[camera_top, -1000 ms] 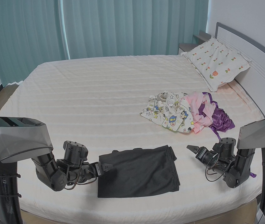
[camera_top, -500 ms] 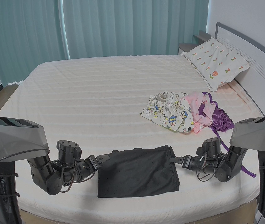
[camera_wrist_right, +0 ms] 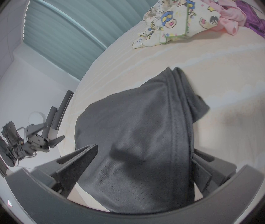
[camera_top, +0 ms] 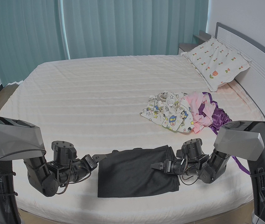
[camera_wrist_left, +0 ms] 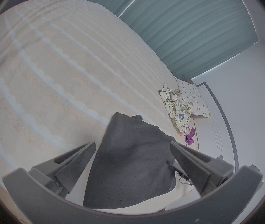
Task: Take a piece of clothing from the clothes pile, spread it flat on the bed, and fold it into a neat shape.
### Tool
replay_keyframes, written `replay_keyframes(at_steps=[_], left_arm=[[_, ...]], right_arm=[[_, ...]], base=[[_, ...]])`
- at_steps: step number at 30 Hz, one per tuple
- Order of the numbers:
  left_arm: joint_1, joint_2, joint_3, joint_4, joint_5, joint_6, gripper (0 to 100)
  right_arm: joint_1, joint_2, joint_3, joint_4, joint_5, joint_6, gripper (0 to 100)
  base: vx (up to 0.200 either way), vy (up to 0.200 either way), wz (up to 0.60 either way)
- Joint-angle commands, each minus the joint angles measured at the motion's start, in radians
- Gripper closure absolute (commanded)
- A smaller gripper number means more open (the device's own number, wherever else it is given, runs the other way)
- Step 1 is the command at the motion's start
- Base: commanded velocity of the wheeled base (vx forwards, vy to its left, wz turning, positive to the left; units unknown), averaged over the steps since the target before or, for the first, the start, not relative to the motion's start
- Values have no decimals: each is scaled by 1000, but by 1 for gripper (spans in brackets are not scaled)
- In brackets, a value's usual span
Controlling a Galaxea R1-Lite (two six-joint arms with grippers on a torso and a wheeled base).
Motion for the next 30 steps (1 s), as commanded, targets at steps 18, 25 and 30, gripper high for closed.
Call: replay_keyframes(at_steps=[18,25,30], left_arm=[[-1,4,-6,3,6,1,0],[-4,1,-2,4,3,-5,0],[-10,-1,1,4,3,-5,0]], right_arm=[[41,-38,26,-5,8,6,100],[44,-92,86,-31,4,119,100],[37,-84,117,-89,-1,119,100]], base=[[0,0,0],[0,-57,0],[0,-200,0]])
